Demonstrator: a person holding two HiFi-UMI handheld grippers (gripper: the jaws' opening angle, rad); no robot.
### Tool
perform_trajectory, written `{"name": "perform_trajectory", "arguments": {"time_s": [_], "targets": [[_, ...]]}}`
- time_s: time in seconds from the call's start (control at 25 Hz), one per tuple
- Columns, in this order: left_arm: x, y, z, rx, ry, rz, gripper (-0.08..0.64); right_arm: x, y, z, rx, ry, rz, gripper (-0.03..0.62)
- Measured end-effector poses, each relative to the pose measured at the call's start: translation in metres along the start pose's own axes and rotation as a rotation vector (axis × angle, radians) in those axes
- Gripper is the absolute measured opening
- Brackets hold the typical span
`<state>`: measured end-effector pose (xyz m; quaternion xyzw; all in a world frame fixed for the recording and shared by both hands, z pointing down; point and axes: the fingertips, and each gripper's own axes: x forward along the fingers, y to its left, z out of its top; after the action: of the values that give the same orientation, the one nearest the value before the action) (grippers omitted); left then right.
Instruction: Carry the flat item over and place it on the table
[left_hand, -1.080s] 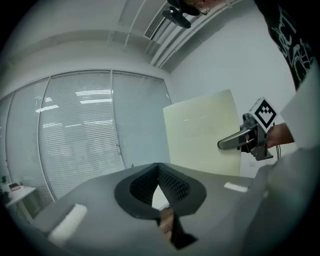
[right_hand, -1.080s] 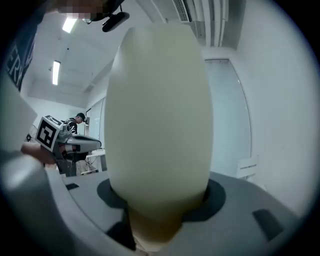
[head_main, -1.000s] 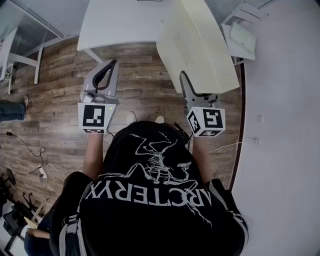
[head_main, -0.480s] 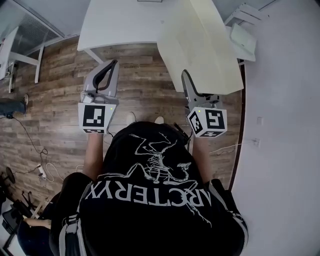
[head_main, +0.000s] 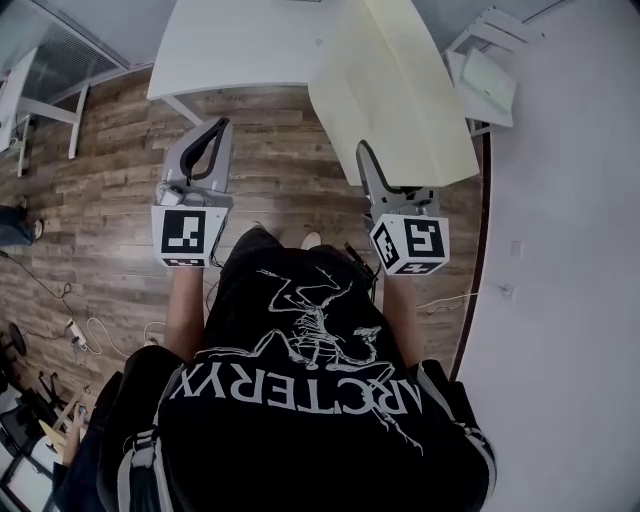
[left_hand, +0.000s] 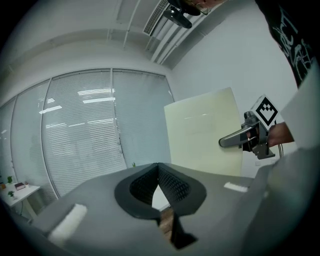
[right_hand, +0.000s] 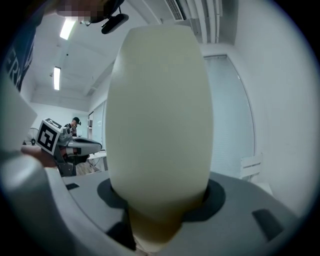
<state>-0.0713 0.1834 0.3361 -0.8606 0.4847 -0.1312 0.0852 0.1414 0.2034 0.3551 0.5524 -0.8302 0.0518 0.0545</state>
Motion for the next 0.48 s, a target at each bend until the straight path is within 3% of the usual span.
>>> {"name": "perform_trajectory", "arguments": {"time_s": [0.28,0.48], "targets": [[0.035,-0.008,-0.013,-0.016,0.042,0.015,0.011,0.026,-0.032,-0.011,0.009,0.030,0.031,0.261],[0.090,0.029,-0.032,-0.030,0.054,-0.001,0.011,0.090,-0.045,-0.016,0.001,0.055,0.026,0.261]]}}
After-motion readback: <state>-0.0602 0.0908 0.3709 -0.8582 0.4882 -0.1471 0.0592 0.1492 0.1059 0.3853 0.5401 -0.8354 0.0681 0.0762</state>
